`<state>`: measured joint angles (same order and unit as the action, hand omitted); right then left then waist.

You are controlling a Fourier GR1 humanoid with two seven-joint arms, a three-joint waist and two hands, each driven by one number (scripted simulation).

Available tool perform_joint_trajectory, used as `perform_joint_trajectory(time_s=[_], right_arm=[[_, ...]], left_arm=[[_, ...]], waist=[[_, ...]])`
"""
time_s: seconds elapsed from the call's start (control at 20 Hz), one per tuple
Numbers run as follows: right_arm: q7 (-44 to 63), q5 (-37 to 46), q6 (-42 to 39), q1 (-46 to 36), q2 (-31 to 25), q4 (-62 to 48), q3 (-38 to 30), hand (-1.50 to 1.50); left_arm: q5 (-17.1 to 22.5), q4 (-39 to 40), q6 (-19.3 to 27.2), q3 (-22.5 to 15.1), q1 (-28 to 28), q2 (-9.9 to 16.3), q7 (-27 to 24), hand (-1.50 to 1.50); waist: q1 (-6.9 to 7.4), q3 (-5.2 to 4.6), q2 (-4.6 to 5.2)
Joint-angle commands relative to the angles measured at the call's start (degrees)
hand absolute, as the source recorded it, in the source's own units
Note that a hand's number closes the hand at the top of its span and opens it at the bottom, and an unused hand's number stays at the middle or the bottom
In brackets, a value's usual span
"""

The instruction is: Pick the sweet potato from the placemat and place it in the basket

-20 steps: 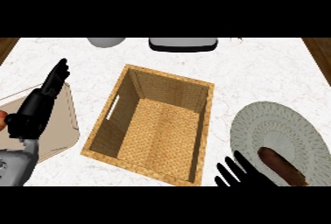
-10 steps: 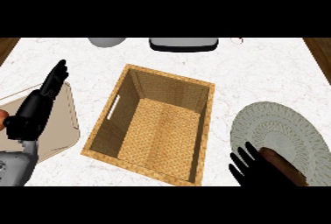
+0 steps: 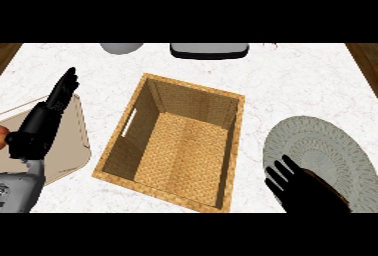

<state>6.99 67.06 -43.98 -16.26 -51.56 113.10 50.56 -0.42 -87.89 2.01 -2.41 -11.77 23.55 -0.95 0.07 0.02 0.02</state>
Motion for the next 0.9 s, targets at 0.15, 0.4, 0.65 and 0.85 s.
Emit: perform_joint_trajectory(time_s=[0.15,0.4,0.65,0.85], right_arm=[[-4.15,6.68,7.19,5.3,-0.65,-2.33,-1.65,-1.5],[-8.27,6.38,6.2,4.71,1.56,-4.2,-5.89,-1.5],[-12.36,7.92,9.71,8.16,-0.85,-5.21,-9.76,-1.5],[-12.55,13.39,10.15,8.85,3.47,-8.79,-7.79,-1.5]], left_arm=[[-1.78,-1.64,-0.99,1.22,1.71,-1.57,0.36,0.0],[-2.12,3.68,-2.47,2.95,-4.07,-2.28,0.32,0.0],[-3.61,-5.15,-2.5,1.83,4.15,-3.86,0.82,0.0],[-4.69,-3.69,-3.79,2.97,4.34,-3.98,-0.81,0.0]], waist=[[-0.08,-0.01,-0.08],[-0.3,-0.03,0.03],[-0.05,-0.02,-0.1],[0.01,-0.03,-0.05]])
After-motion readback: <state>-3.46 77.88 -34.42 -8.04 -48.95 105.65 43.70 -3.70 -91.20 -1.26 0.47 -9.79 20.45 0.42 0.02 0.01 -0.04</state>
